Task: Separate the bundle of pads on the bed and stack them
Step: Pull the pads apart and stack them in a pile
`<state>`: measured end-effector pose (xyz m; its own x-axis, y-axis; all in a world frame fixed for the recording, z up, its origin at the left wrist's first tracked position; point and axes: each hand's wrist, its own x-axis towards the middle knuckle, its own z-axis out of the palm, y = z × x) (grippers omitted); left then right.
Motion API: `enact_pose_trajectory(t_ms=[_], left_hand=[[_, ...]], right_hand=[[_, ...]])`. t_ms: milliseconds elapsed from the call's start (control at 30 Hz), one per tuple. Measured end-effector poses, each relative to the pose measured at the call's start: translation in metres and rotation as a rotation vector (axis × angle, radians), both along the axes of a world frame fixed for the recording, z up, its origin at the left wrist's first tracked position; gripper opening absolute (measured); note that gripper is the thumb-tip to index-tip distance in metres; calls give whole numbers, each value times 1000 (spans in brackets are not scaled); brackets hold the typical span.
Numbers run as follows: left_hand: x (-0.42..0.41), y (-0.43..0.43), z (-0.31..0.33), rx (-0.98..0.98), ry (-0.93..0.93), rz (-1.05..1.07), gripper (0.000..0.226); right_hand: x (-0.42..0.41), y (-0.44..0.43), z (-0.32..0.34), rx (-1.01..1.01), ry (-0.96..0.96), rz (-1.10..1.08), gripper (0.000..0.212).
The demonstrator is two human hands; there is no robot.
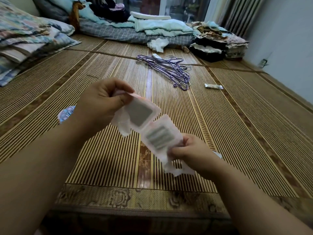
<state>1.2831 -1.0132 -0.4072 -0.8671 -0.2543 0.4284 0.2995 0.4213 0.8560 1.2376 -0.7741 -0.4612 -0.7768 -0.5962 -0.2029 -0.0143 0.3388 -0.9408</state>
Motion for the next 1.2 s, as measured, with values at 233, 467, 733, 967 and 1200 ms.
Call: enact_pose_trajectory(t_ms=[233,467,733,967,1200], left_hand=[[-3,-34,-38,214,-628,-34,11],[4,-50,-55,144,-1038,-242,38],[7,-41,-63,-315,-1083,-127,8],[8,-47,-61,-323,-1115,-77,29],[10,-59,-57,129,-1001,-74,17]], right_hand=[[-23,41,12,-86,-231,-380,7],[-34,80,19,-29,-308,-564,18],[-35,83,8,250,-192,-614,17],[-37,84,8,235,-149,-615,16],[-35,88,12,230,-123,-621,8]])
